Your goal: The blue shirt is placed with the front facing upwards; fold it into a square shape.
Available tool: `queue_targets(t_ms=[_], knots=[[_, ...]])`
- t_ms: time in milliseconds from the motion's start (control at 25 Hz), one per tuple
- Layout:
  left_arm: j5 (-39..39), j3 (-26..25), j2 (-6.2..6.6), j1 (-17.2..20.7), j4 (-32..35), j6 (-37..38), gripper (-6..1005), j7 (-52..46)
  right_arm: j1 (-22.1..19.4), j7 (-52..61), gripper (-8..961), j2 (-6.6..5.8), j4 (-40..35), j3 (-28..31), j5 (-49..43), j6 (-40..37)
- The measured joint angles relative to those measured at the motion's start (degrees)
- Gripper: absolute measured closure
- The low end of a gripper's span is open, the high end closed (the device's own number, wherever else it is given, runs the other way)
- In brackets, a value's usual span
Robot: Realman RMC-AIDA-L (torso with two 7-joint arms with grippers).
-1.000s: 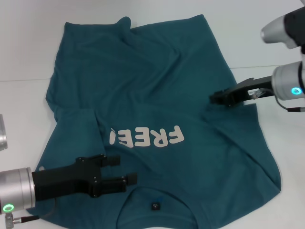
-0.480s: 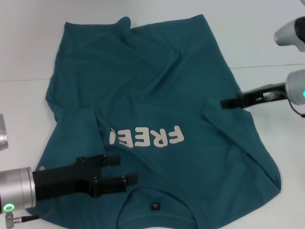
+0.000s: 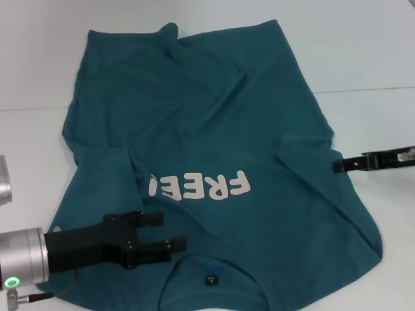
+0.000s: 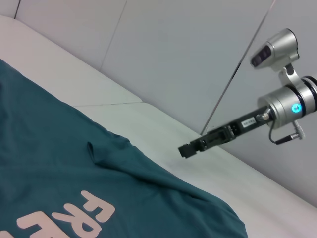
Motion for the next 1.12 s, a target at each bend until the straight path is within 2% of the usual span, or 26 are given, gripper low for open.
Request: queue_targets(t_ms=[160, 320, 720, 1120], knots=[[0.12, 0.13, 0.1, 0.0, 0.0, 0.0, 112, 0.03, -1.8, -0.62, 217, -0.02, -0.02, 4.05, 0.13, -3.01], [0.45, 0.24, 0.16, -0.13, 0.0, 0.15, 112, 0.03, -3.63, -0.71, 217, -0.09, -0.05, 5.6, 0.16, -5.36], [0.5, 0.43, 0.15, -0.35, 0.0, 0.59, 111, 0.01, -6.75, -0.43, 218, -1.14, -0.02, 8.2, 0.22, -9.71], [0.49, 0.81, 0.03, -0.52, 0.0, 0.93, 111, 0.0, -6.59, -1.51, 218, 0.15, 0.92, 9.59, 0.21, -9.41]])
